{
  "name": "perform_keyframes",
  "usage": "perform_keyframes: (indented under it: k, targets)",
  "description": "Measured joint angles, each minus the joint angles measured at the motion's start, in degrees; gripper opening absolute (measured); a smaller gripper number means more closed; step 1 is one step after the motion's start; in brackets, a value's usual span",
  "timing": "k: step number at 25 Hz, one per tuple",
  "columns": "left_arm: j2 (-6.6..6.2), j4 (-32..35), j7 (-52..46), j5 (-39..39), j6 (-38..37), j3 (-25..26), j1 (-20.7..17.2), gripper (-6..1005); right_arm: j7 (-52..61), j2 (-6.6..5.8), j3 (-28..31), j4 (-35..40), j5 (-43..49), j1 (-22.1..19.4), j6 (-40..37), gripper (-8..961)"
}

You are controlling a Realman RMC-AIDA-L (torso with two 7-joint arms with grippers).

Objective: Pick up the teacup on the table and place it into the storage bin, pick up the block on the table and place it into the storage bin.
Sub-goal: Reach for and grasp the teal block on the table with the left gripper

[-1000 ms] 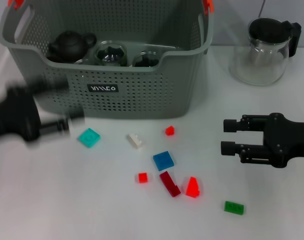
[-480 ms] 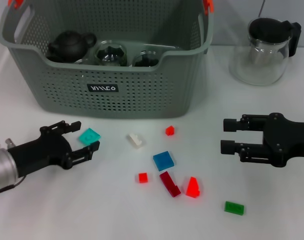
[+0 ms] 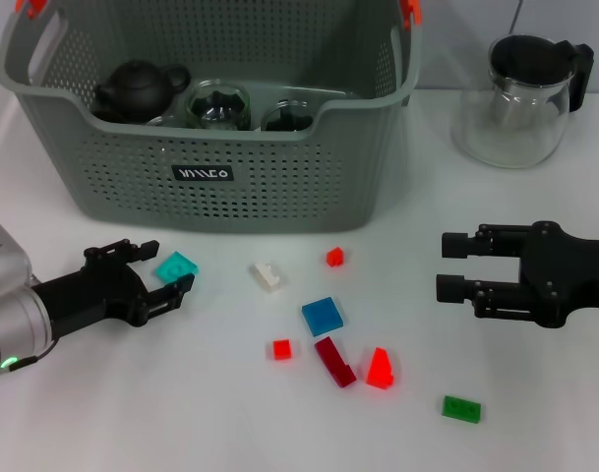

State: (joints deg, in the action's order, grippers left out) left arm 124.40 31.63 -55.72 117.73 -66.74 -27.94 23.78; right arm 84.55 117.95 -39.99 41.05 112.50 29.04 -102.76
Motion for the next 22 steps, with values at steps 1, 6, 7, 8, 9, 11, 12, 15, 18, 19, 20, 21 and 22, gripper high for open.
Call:
perform_keyframes:
  k: [1,6,7,8,9,11,12,15,18,19,20,21,22]
  targets:
    - [0.0,0.0,0.01,0.01,0.03,-0.07,0.01,680,0.0,0.0,0.0,0.0,0.0,0.01,0.0,656]
    - [0.09,-0.09,0.11,0.1,1.75,-2.32,-0.01,671,0.0,0.0,0.0,0.0,0.0,0.04,0.02,656]
    - [0.11,-0.22,0.14,0.08,2.08,-2.65,-0.04,670,0.0,0.0,0.0,0.0,0.0,0.04,0.02,656]
    - [0.11,-0.41,0.16,-0.02,2.3,-2.81,-0.06,668,0.0,0.0,0.0,0.0,0.0,0.03,0.02,656]
    - [0.12,-0.55,0.17,-0.11,2.37,-2.83,-0.06,666,0.0,-0.02,0.0,0.0,0.0,0.01,0.02,656]
    - [0.13,-0.78,0.18,-0.29,2.39,-2.79,-0.03,662,-0.01,-0.08,0.0,0.0,0.0,-0.05,0.02,655]
    - [0.14,-0.8,0.18,-0.29,2.4,-2.74,-0.03,660,0.0,-0.09,0.0,0.0,0.0,-0.09,0.02,655]
    - [0.14,-0.8,0.2,-0.29,2.5,-2.61,0.0,655,-0.01,-0.09,0.0,0.0,0.0,-0.21,0.02,655]
    - [0.14,-0.8,0.01,-0.28,3.15,-2.59,0.03,649,-0.04,-0.09,0.0,-0.11,0.0,-0.21,0.04,655]
    - [0.14,-0.8,-0.07,-0.26,3.46,-2.65,0.05,647,-0.06,-0.09,0.0,-0.15,0.0,-0.22,0.04,655]
    - [0.14,-0.8,-0.25,-0.15,3.81,-2.74,0.08,646,-0.09,-0.09,0.0,-0.17,0.0,-0.21,0.04,655]
    - [0.14,-0.8,-0.63,-0.03,4.04,-2.83,0.11,644,-0.09,-0.09,0.0,-0.18,0.0,-0.22,0.04,655]
    - [0.14,-0.77,-1.13,0.05,4.17,-2.89,0.14,642,-0.09,-0.09,0.0,-0.18,0.0,-0.21,0.04,655]
